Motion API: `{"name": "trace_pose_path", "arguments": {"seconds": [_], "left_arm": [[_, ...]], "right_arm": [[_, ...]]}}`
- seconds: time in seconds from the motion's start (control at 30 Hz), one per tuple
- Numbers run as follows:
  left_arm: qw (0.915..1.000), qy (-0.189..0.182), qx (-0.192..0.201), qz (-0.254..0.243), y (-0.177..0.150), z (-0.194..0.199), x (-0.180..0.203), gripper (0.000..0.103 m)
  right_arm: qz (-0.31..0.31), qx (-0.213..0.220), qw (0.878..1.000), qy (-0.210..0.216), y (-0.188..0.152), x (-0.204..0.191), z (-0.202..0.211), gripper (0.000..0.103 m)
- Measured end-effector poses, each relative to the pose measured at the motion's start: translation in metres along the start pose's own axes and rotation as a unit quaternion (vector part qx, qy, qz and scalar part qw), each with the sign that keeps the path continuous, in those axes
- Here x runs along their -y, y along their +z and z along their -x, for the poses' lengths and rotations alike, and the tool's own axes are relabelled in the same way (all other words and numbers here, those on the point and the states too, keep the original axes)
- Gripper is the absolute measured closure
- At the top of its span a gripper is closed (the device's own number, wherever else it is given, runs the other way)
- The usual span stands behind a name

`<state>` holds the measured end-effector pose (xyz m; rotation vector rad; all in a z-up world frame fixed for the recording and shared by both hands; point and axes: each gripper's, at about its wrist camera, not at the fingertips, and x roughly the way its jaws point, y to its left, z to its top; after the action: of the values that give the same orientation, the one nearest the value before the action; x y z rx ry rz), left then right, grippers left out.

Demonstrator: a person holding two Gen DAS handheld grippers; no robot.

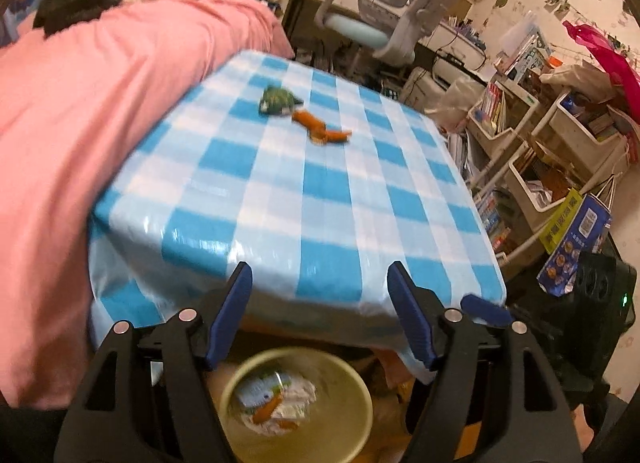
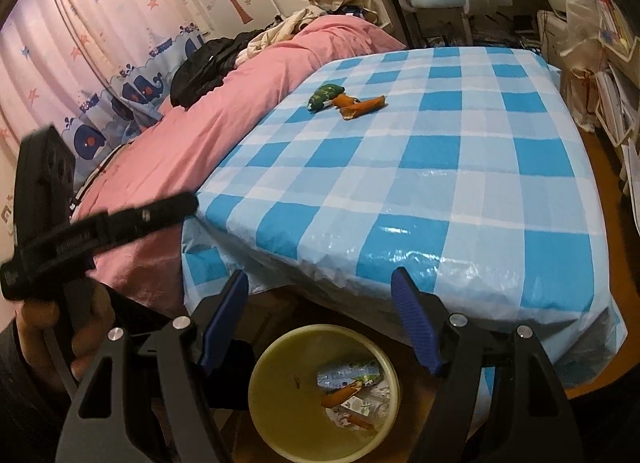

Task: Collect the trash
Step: 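Open the left gripper over the wastebasket to drop the long peel, then move both tools back to the green toy and orange peels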

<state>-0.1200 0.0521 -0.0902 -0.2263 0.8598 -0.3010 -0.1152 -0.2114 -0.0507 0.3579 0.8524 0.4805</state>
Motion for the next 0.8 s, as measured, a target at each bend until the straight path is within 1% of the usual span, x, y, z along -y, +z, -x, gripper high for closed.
{"name": "trace_pose_path", "arguments": {"seconds": [0.1, 0.2, 0.3, 0.47, 0.6, 0.7, 0.8], "left_arm": [[0.9997, 0.010, 0.014, -0.016, 0.020, 0.000, -0.001, 0.035], [0.9994, 0.016, 0.025, -0.020, 0.036, -0.002, -0.006, 0.034], [0.9992, 0.023, 0.031, -0.013, 0.053, -0.008, -0.016, 0.034], [0.9984, 0.035, 0.041, 0.017, 0.080, -0.021, -0.037, 0.034], [0.9973, 0.039, 0.048, 0.039, 0.096, -0.031, -0.050, 0.034], [0.9972, 0.038, 0.047, 0.043, 0.104, -0.038, -0.052, 0.034], [0.9975, 0.040, 0.047, 0.037, 0.114, -0.047, -0.051, 0.034]], "right_arm": [[0.019, -0.001, 1.000, -0.005, 0.006, -0.003, -0.003, 0.032], [0.044, -0.001, 0.999, -0.010, 0.016, -0.007, -0.007, 0.032], [0.069, -0.001, 0.998, -0.013, 0.030, -0.008, -0.011, 0.031], [0.111, 0.001, 0.994, -0.022, 0.057, -0.003, -0.021, 0.030], [0.127, -0.001, 0.992, -0.025, 0.079, 0.005, -0.034, 0.030], [0.150, -0.004, 0.988, -0.029, 0.099, 0.005, -0.050, 0.030], [0.182, -0.009, 0.983, -0.029, 0.118, 0.001, -0.067, 0.030]]}}
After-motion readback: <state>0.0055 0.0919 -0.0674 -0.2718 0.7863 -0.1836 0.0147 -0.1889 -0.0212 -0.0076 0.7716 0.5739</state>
